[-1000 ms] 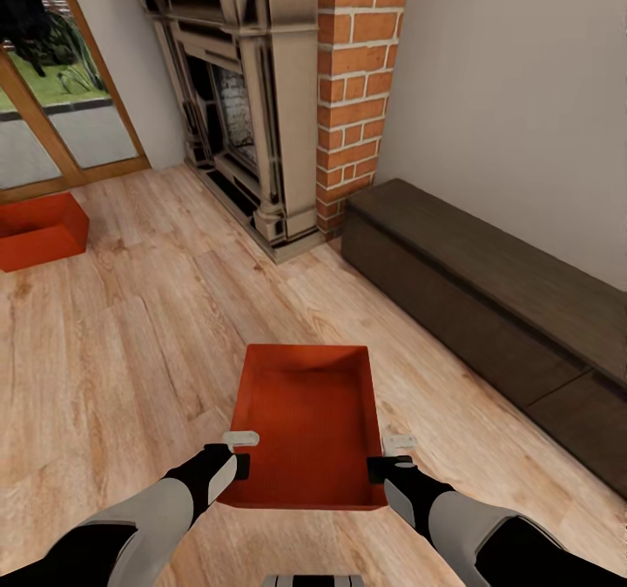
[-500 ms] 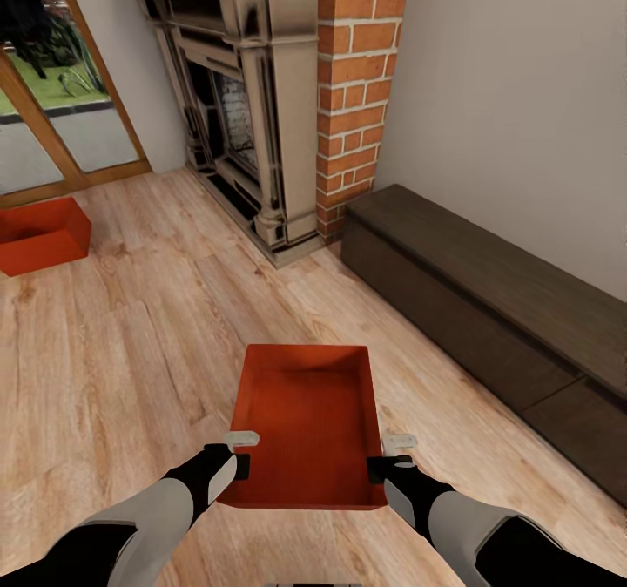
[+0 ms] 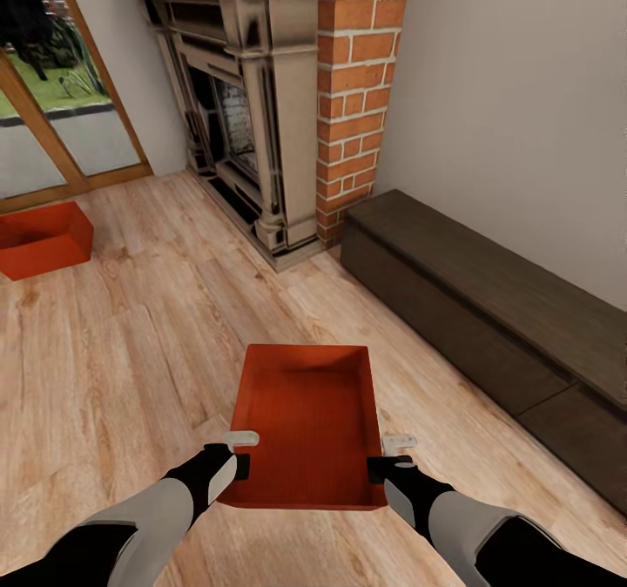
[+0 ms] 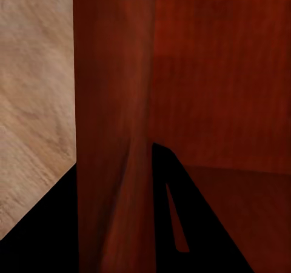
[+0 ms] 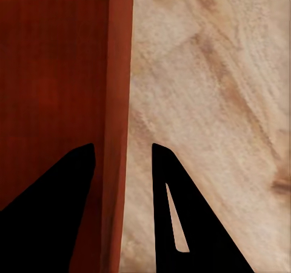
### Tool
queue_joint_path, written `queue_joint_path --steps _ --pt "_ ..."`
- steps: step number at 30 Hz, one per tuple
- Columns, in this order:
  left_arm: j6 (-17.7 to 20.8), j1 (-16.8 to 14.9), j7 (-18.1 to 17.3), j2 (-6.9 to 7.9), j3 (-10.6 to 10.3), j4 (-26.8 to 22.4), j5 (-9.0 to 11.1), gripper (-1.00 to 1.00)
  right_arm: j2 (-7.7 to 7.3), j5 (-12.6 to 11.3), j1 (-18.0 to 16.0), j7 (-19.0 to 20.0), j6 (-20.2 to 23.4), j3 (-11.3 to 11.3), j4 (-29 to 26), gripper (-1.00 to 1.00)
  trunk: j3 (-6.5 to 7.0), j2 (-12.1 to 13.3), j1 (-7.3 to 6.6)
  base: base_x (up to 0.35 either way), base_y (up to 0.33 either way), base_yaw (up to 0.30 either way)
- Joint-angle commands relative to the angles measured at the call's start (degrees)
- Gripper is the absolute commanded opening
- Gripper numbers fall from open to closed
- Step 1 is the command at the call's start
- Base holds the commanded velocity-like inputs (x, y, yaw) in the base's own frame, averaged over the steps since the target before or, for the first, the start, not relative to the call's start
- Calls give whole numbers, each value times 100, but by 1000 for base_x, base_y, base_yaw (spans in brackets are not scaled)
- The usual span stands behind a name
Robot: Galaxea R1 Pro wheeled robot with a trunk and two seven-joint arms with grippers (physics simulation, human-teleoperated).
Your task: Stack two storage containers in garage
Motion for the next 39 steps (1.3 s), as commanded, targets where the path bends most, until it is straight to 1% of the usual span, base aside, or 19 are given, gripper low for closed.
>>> queue_joint_path --steps 1,39 --pt "39 3 47 0 -42 -11 -26 -100 -1 -39 -2 -41 16 50 -4 -100 15 40 -23 0 0 0" --pt "39 4 41 0 -42 -11 -26 -100 -3 -39 -2 -41 15 51 -4 -100 697 1564 -858 0 0 0"
